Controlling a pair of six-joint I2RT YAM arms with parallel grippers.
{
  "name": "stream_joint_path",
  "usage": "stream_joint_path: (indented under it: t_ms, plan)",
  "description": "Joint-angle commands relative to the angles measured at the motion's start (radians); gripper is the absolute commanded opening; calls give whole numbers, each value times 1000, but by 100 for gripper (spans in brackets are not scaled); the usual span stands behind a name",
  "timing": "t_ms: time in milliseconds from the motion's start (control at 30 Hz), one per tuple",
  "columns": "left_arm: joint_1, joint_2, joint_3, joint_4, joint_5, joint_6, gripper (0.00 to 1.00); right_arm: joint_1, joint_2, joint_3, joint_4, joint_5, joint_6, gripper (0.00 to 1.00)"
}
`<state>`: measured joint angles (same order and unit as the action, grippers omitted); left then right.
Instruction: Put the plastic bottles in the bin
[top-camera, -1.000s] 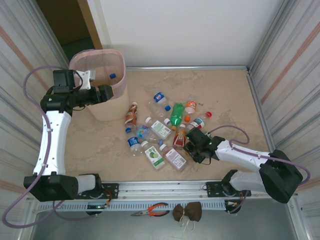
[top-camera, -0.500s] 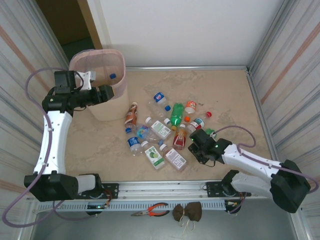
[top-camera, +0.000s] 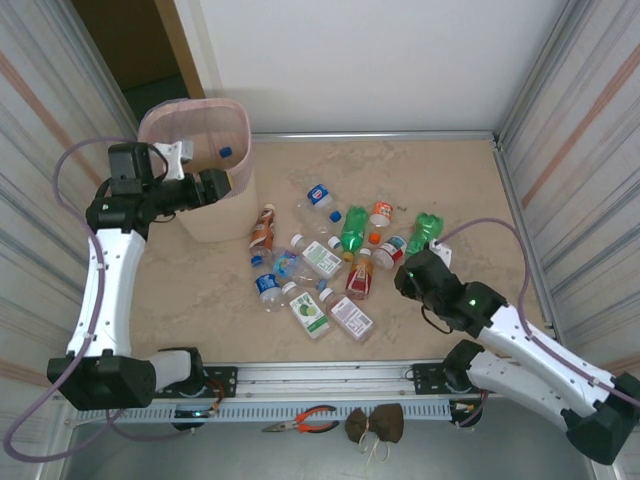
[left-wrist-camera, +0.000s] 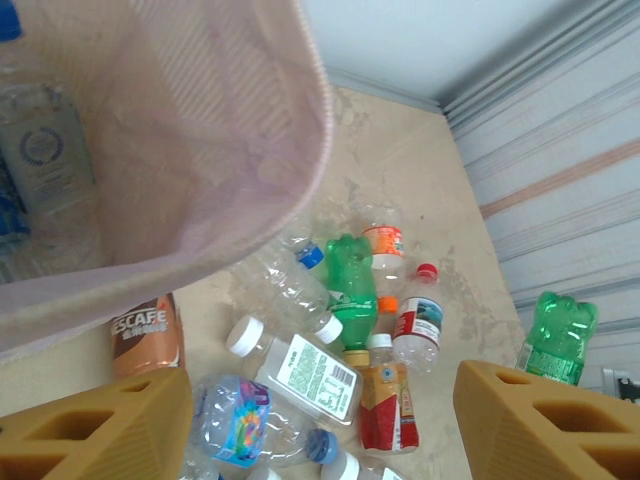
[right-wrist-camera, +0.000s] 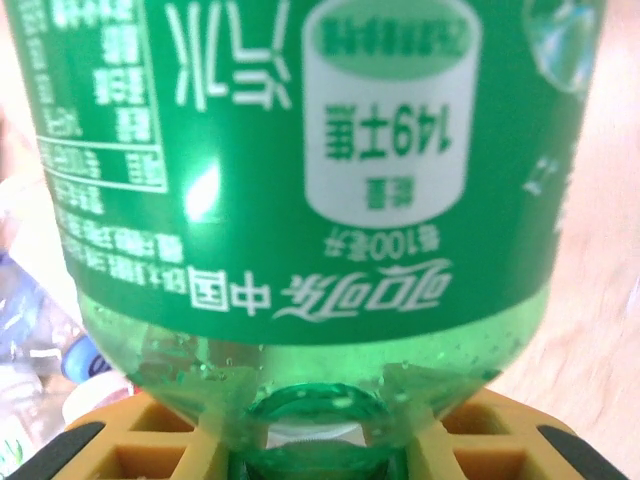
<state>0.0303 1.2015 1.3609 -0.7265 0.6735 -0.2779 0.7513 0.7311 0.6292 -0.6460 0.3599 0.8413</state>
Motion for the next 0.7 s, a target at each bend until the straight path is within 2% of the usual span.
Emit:
stream_joint_path:
  t_ms: [0,267,367,467,533,667]
  plan:
    - [-12,-28,0,41,68,13,70,-24,-57,23,82,16,-478,15]
    - [-88,-41,42,8,80,110,69,-103,-75,55,205,-61,-1144,11]
    - [-123,-37,64,-12,100,132,69,-107,-43,94,214,-79,-1343,10]
    - [-166,-31,83,-32,115,154,69,-107,5,138,212,-88,-1525,3]
    - [-200,-24,106,-63,99,177,69,-109,38,163,210,-89,-1635,0]
    - [-274,-6,157,-141,51,235,69,-107,81,198,228,-84,-1871,0]
